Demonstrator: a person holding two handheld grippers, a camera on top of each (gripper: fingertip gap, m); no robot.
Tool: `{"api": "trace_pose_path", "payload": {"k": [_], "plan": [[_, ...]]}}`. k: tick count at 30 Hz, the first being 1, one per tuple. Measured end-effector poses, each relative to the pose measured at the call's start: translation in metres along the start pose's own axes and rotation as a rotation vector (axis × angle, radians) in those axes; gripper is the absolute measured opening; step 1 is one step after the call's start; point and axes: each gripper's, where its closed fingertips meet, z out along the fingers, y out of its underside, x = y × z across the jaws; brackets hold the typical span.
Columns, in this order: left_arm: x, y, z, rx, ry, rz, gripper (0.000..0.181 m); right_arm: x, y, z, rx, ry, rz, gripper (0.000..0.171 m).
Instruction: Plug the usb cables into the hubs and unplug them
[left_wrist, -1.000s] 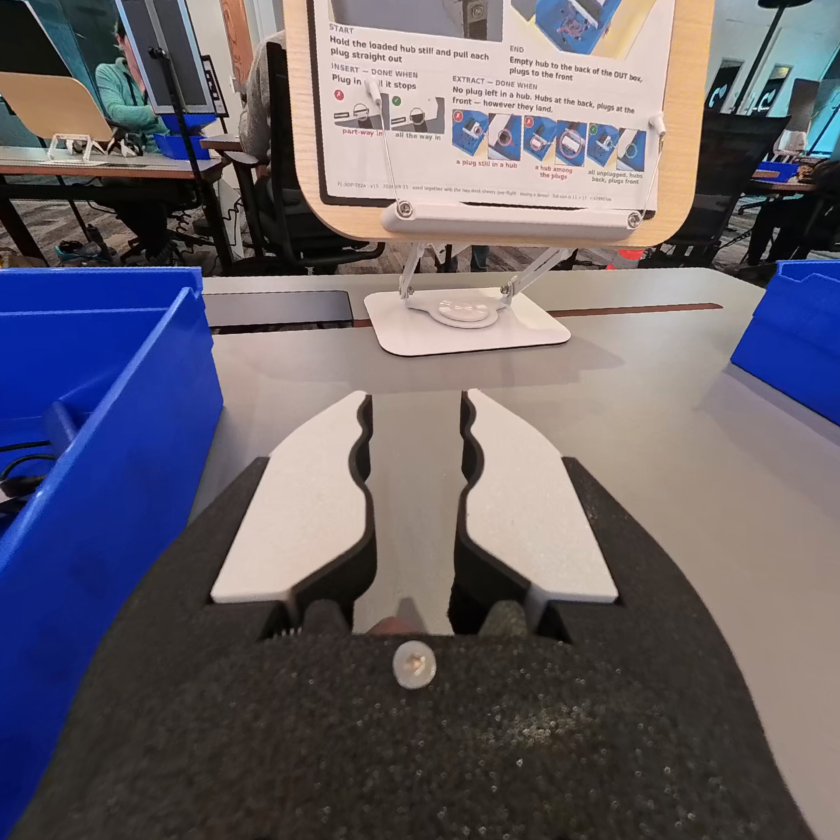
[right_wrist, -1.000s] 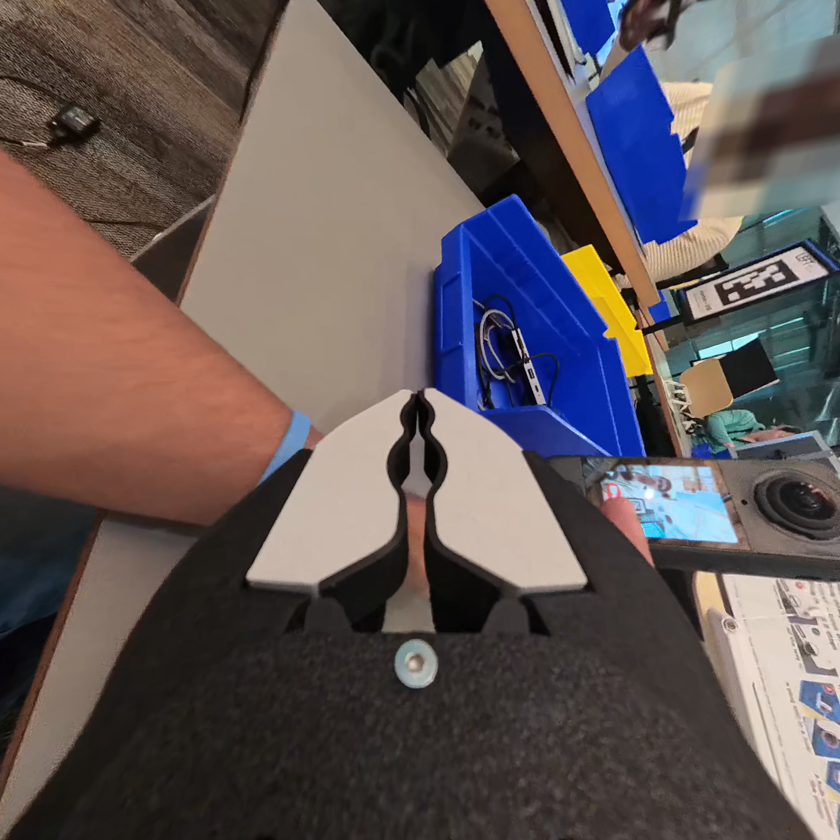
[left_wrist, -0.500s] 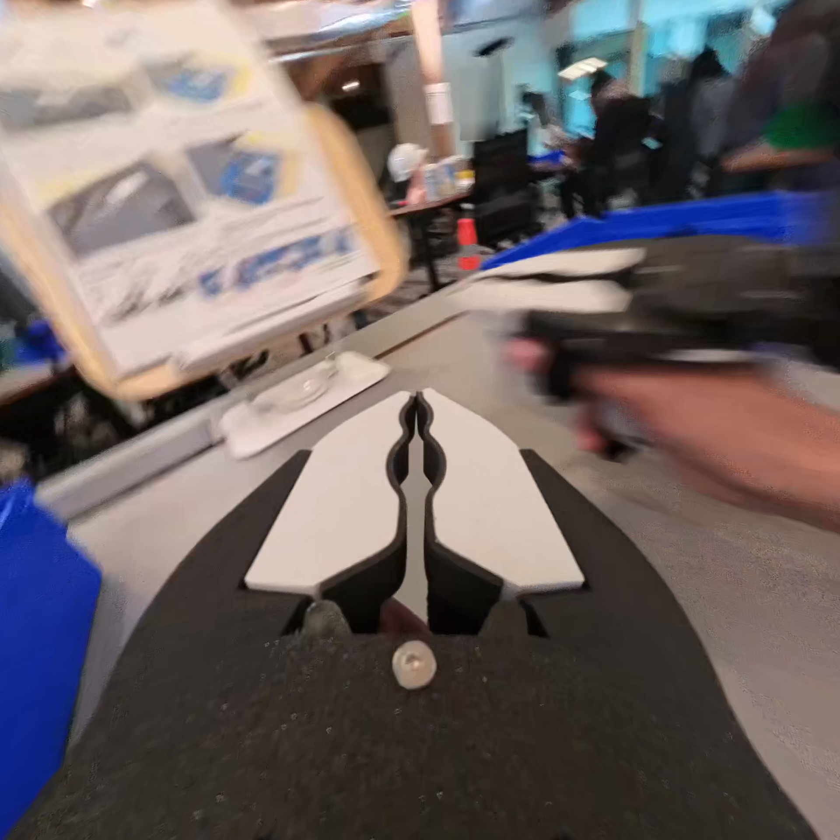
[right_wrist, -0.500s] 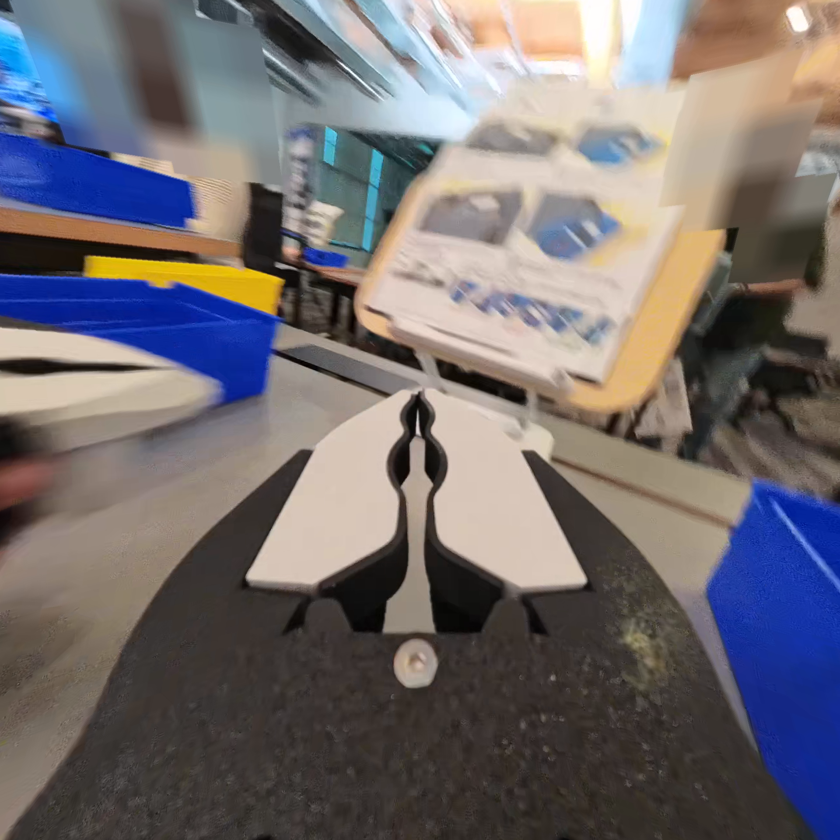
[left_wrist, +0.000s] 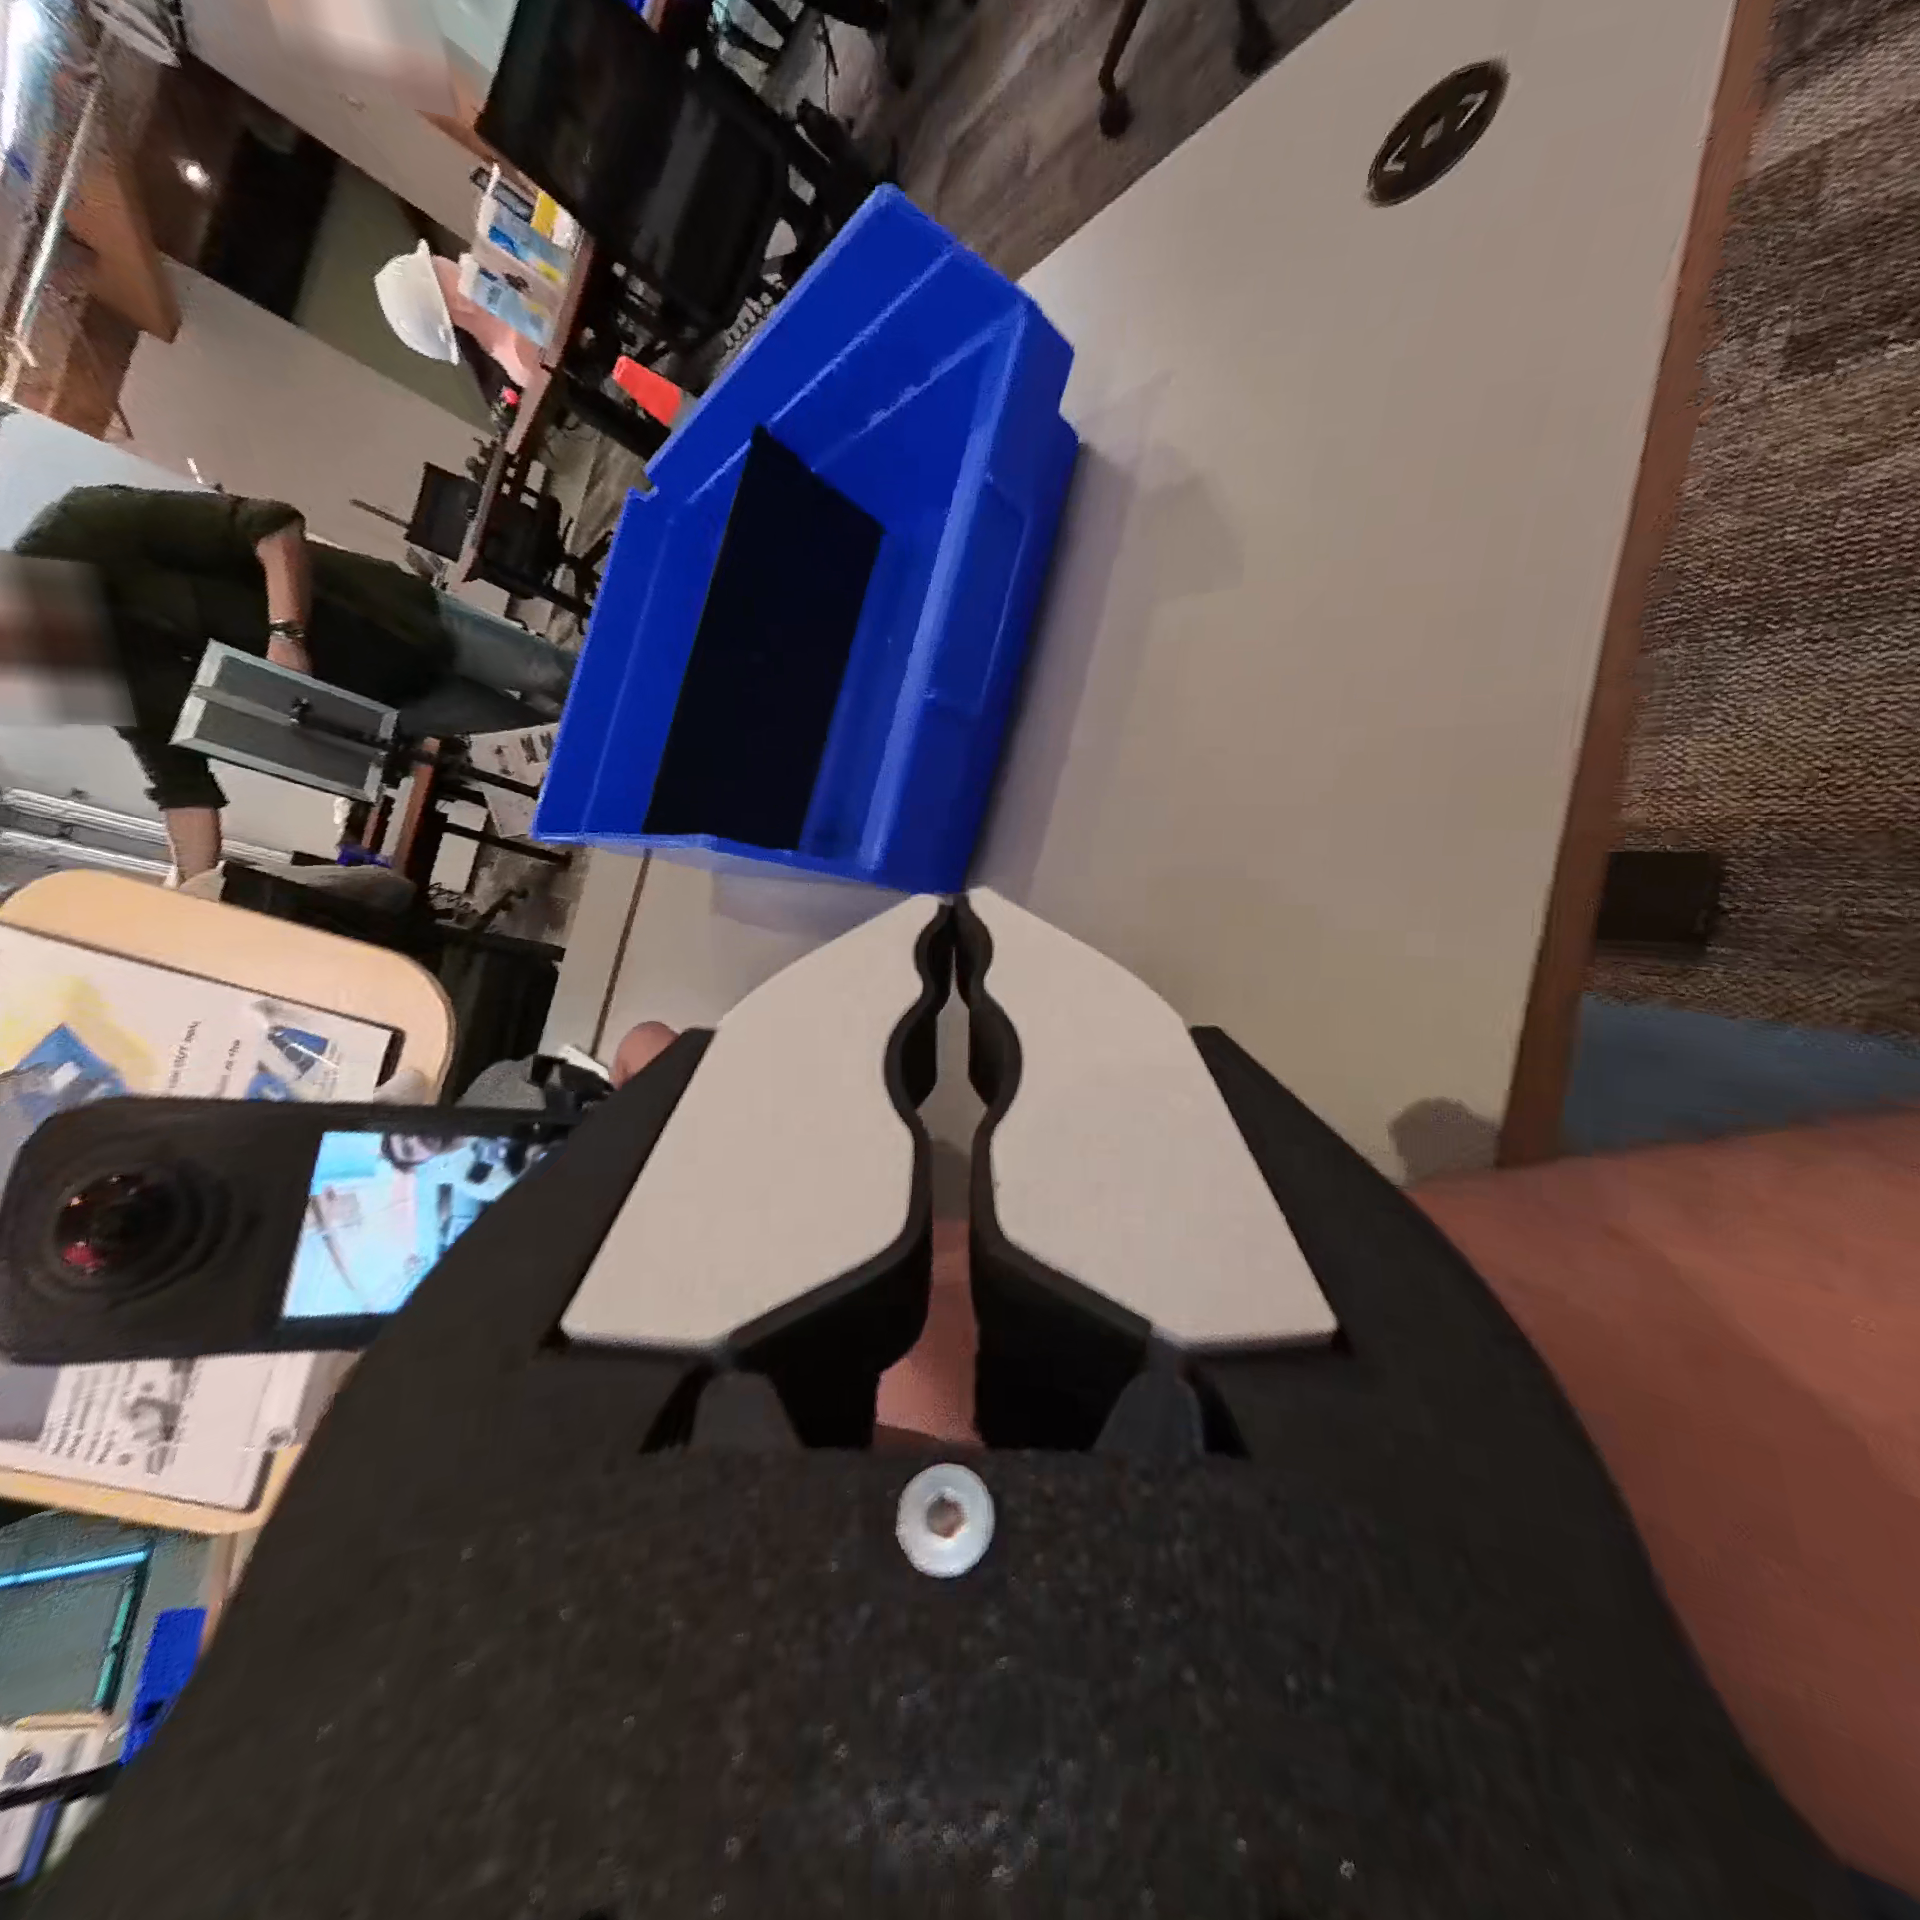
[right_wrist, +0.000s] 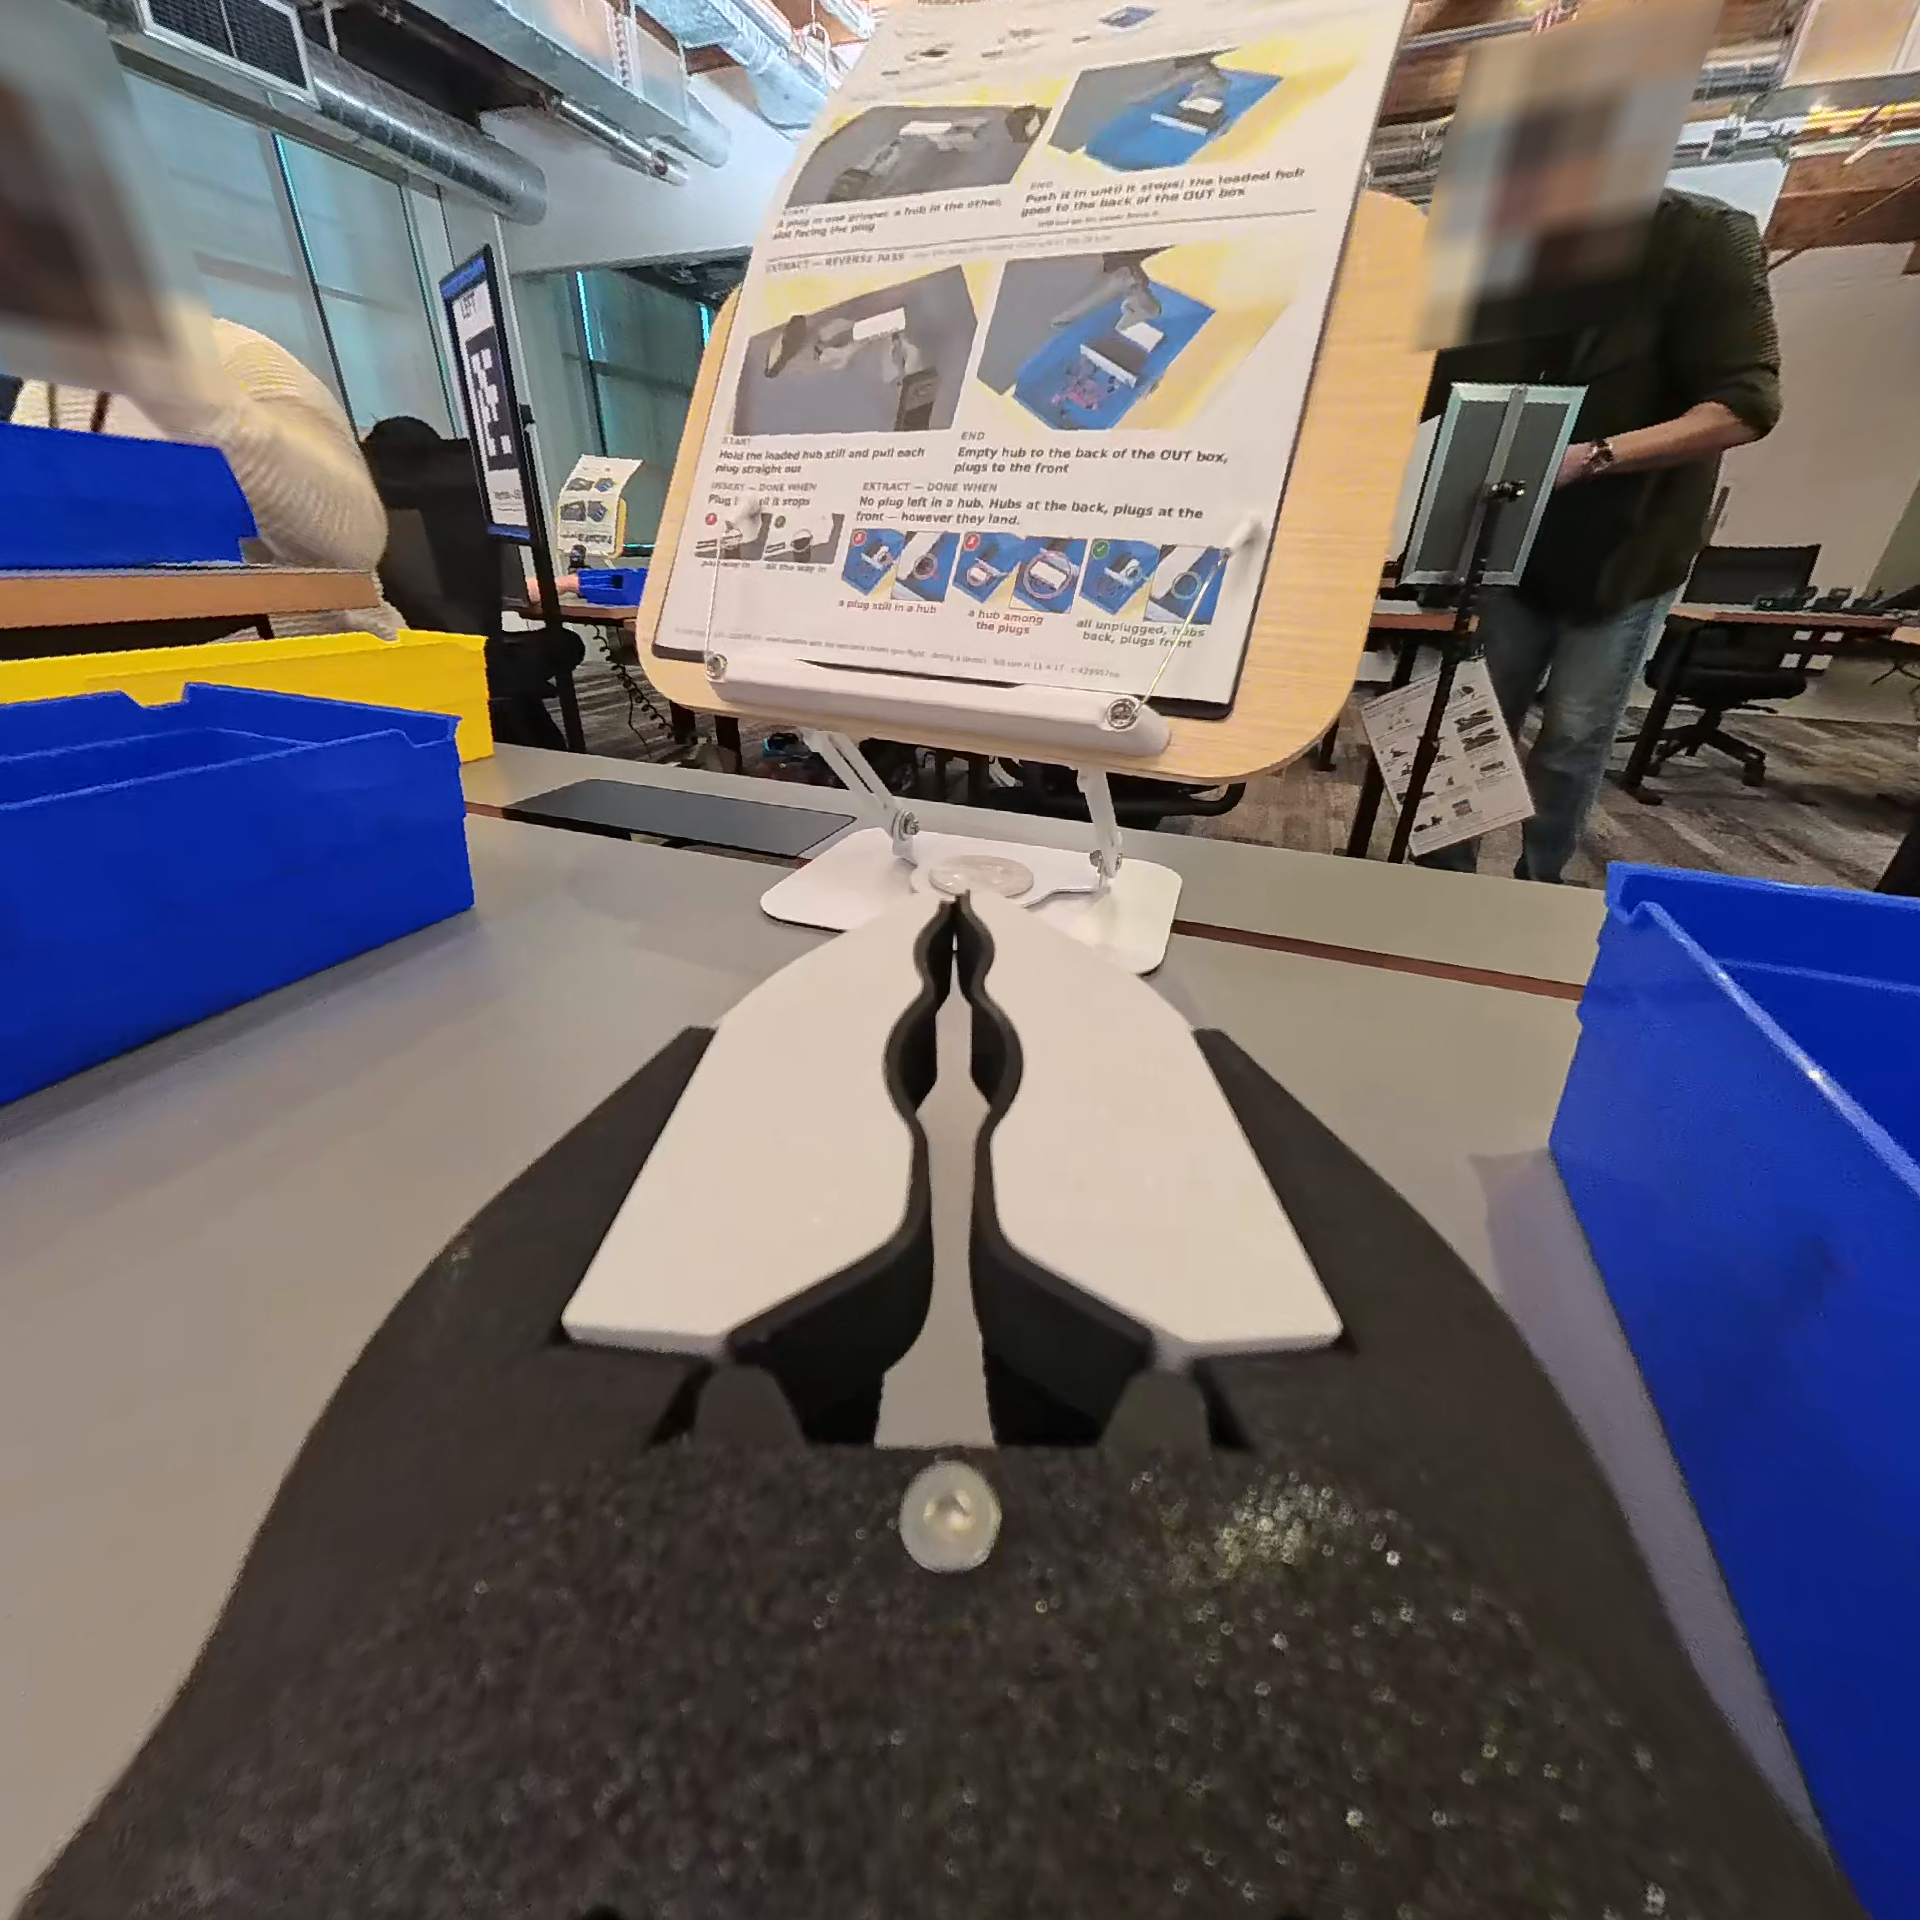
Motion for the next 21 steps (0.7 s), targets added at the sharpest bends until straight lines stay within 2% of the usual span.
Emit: {"api": "trace_pose_path", "payload": {"k": [7, 21], "plan": [[-0.002, 0.007, 0.013, -0.041, -0.002, 0.026, 0.000, -0.008, 0.001, 0.002, -0.004, -0.015, -0.033, 0.000], [-0.007, 0.002, 0.004, -0.015, -0.030, 0.050, 0.000, -0.011, 0.007, 0.003, -0.029, -0.033, -0.029, 0.000]]}}
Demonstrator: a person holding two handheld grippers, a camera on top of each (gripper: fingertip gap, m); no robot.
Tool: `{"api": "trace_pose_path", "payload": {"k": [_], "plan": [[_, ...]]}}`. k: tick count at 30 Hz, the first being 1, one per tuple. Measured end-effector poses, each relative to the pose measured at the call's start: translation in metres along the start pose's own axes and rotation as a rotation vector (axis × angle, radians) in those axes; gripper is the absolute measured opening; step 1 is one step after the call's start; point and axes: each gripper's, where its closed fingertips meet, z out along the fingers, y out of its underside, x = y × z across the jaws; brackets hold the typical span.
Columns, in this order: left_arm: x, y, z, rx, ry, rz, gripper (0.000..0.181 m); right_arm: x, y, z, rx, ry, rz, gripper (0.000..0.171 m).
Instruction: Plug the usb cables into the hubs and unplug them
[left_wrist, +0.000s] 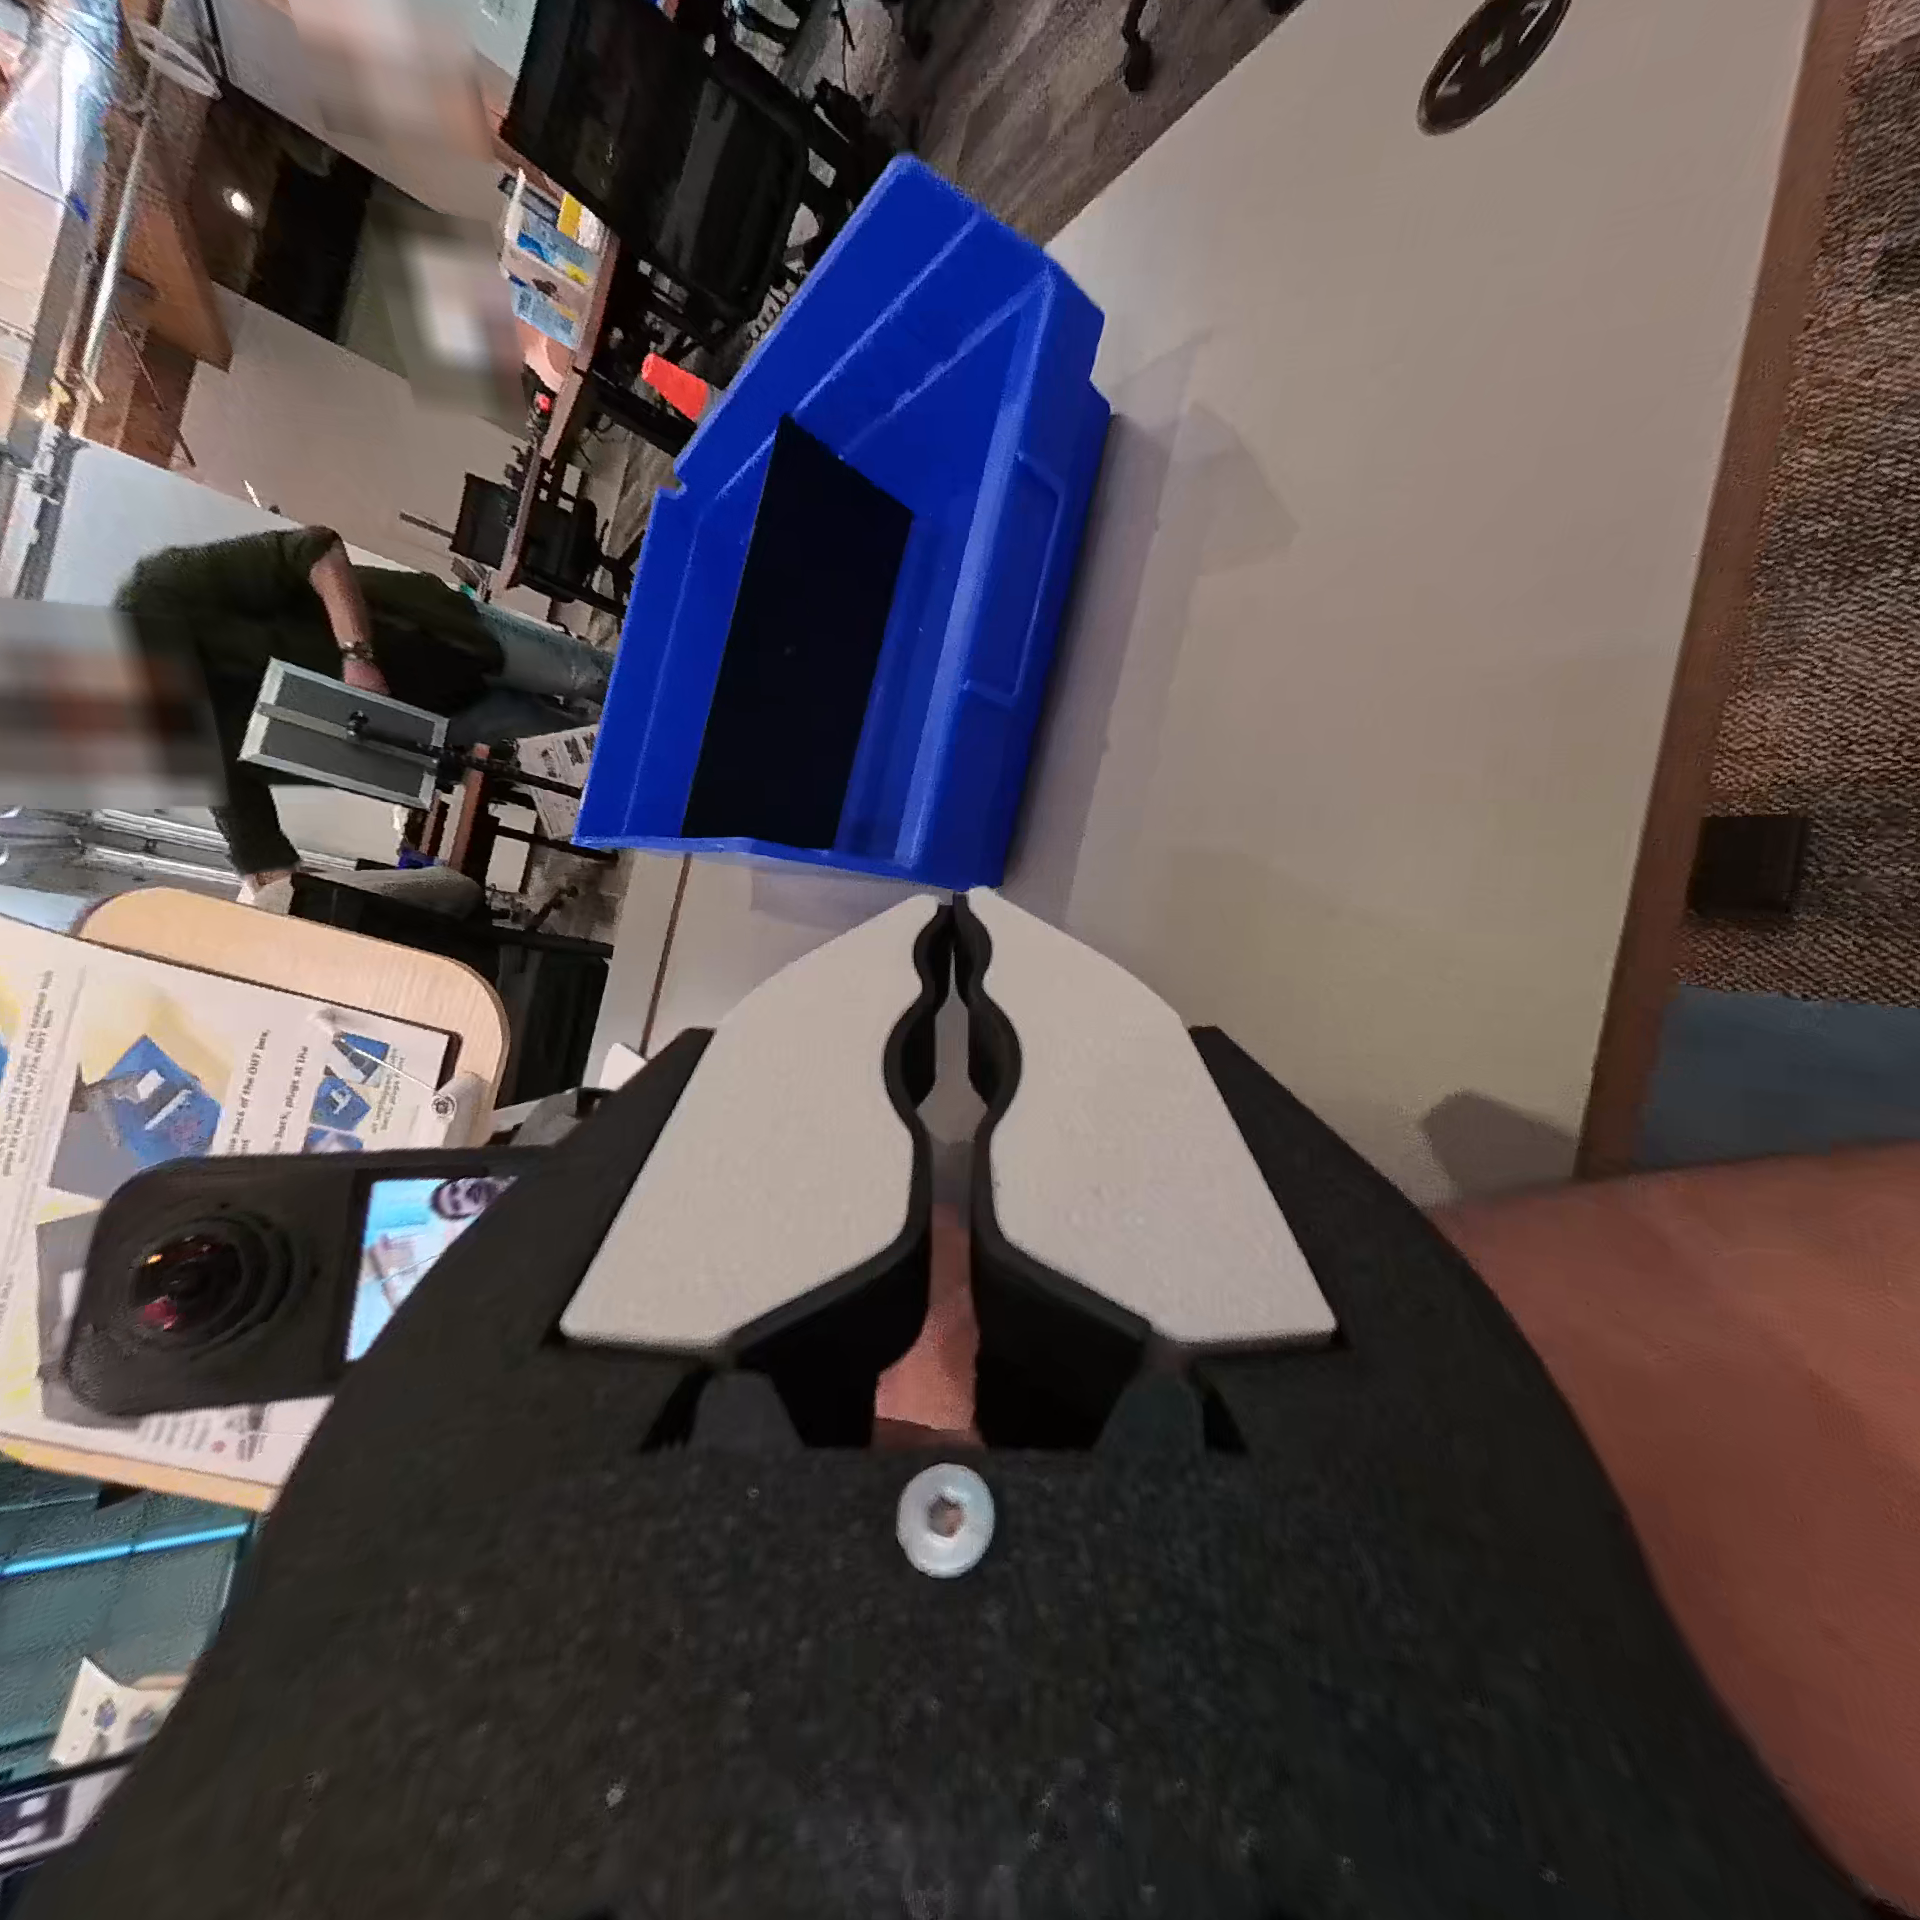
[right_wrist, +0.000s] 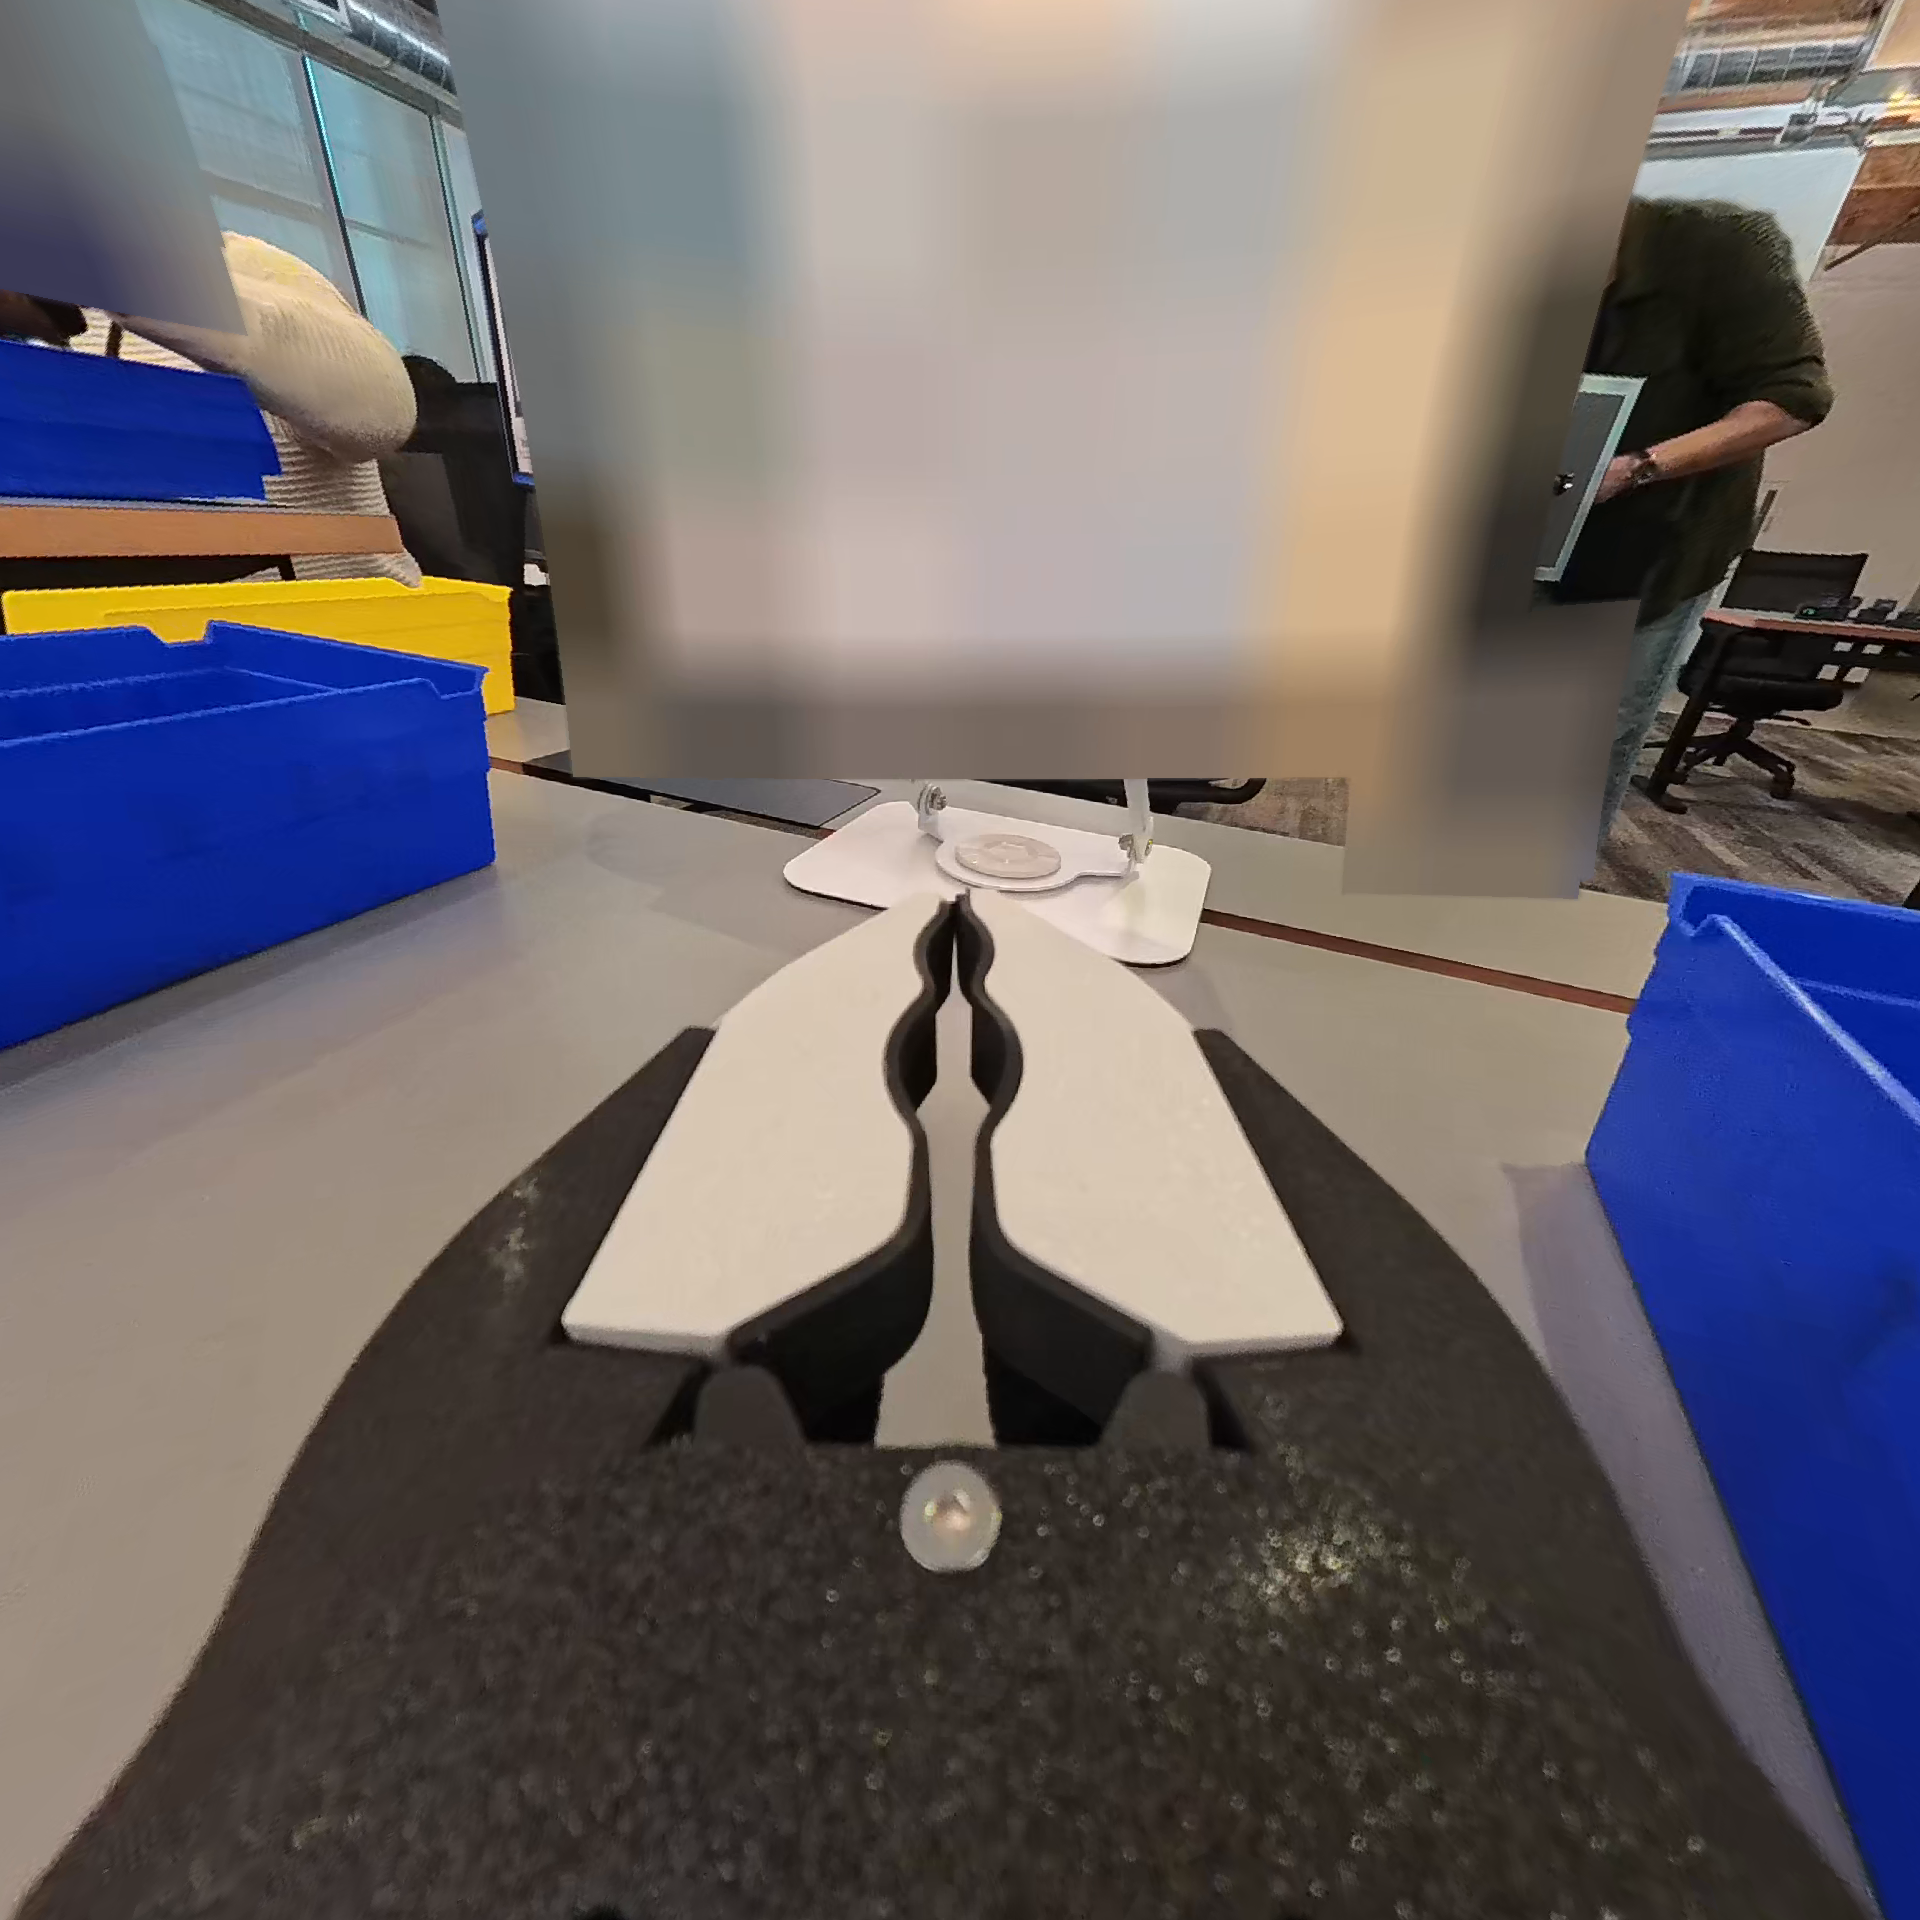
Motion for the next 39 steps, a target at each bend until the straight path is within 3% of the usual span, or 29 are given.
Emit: {"api": "trace_pose_path", "payload": {"k": [6, 10, 12, 17, 19, 21, 25, 28, 32, 39], "plan": [[-0.002, -0.005, -0.032, 0.072, 0.000, -0.047, 0.000, 0.002, 0.003, 0.001, -0.015, -0.001, 0.011, 0.000], [-0.046, 0.033, -0.059, 0.116, -0.079, -0.191, 0.000, 0.005, 0.005, -0.001, -0.035, 0.006, 0.014, 0.000], [-0.091, 0.084, -0.061, 0.140, -0.148, -0.371, 0.000, 0.002, 0.008, -0.004, -0.066, -0.018, 0.012, 0.000], [-0.179, 0.267, -0.022, 0.049, -0.255, -0.890, 0.000, -0.006, 0.013, -0.019, -0.124, -0.032, 0.021, 0.000], [-0.193, 0.311, -0.016, 0.086, -0.263, -1.083, 0.011, -0.009, 0.016, -0.020, -0.134, -0.037, 0.034, 0.000], [-0.201, 0.333, -0.017, 0.148, -0.287, -1.202, 0.021, -0.008, 0.021, -0.018, -0.158, -0.040, 0.029, 0.000], [-0.206, 0.343, -0.025, 0.213, -0.344, -1.214, 0.045, -0.005, 0.022, -0.018, -0.160, -0.005, 0.019, 0.003], [-0.202, 0.345, -0.020, 0.176, -0.325, -1.233, 0.062, 0.006, 0.023, -0.018, -0.168, 0.105, 0.005, 0.032], [-0.193, 0.347, -0.007, 0.044, -0.331, -1.162, 0.088, 0.020, 0.032, -0.015, -0.235, 0.205, 0.036, 0.083], [-0.188, 0.344, -0.003, 0.015, -0.312, -1.121, 0.092, 0.021, 0.035, -0.014, -0.247, 0.173, 0.095, 0.091]]}}
